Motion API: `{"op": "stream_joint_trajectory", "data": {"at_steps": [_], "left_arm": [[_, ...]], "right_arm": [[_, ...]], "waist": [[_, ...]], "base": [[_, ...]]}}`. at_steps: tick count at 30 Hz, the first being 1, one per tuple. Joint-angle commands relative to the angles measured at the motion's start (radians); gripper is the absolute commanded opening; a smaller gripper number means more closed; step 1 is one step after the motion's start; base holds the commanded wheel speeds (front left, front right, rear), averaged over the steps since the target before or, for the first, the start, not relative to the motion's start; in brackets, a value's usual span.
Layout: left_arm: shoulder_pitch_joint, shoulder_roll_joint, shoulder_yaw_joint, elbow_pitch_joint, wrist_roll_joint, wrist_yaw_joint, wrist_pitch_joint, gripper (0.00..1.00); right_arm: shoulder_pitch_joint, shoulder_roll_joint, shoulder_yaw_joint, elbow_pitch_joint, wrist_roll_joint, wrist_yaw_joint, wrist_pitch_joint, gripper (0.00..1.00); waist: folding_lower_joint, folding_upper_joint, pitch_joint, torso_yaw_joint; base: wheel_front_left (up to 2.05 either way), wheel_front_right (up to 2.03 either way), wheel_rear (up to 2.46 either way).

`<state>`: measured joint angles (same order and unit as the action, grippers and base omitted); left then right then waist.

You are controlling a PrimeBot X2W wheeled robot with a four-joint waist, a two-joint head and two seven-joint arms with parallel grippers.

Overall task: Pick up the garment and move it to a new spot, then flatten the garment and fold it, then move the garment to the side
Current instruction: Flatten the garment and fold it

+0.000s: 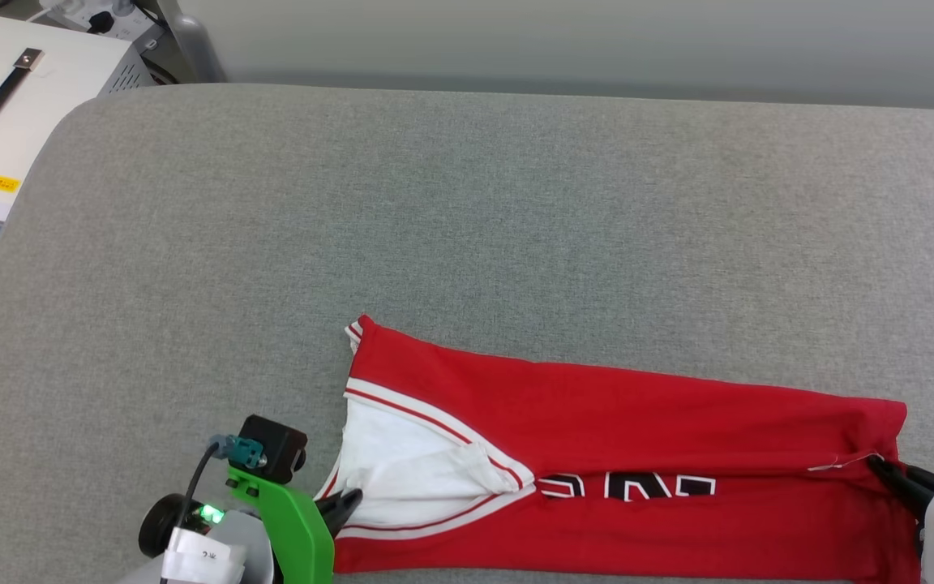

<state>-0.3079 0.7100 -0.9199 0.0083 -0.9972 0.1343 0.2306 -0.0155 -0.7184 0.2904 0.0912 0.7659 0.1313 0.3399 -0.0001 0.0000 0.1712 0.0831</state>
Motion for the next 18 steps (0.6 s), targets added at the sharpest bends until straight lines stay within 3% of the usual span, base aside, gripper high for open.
{"op": "stream_joint_trajectory", "data": {"at_steps": [1,6,7,8,9,18], "left_arm": [[0.009,-0.008,-0.003,0.011,0.004,-0.007,0.004,0.00],[-0.004,-0.026,-0.018,0.042,0.014,-0.021,0.008,0.00],[-0.005,-0.030,-0.022,0.048,0.015,-0.024,0.010,0.16],[-0.006,-0.032,-0.025,0.052,0.016,-0.025,0.011,0.45],[-0.007,-0.034,-0.028,0.057,0.019,-0.026,0.013,1.00],[0.006,-0.044,-0.006,0.061,0.013,-0.016,-0.041,1.00]], "right_arm": [[0.013,-0.006,0.009,-0.001,0.000,-0.001,0.006,0.00],[0.005,-0.021,0.043,0.009,-0.012,-0.001,0.013,0.00],[0.002,-0.024,0.051,0.010,-0.017,-0.001,0.010,1.00],[0.001,-0.023,0.053,0.018,-0.016,-0.001,0.014,1.00],[0.001,-0.023,0.059,0.024,-0.016,-0.001,0.020,1.00],[0.015,-0.026,0.055,0.021,0.027,-0.001,0.050,1.00]], "waist": [[0.0001,0.0000,0.003,0.001],[0.0001,0.0000,0.008,0.002],[0.0001,0.0000,0.008,0.002],[0.0001,0.0000,0.008,0.001],[0.0001,0.0000,0.006,0.001],[0.0001,0.0000,-0.045,-0.010]], "base": [[0.00,0.00,0.00],[0.00,0.00,0.00],[0.00,0.00,0.00],[0.00,0.00,0.00],[0.00,0.00,0.00],[0.00,0.00,0.00]]}}
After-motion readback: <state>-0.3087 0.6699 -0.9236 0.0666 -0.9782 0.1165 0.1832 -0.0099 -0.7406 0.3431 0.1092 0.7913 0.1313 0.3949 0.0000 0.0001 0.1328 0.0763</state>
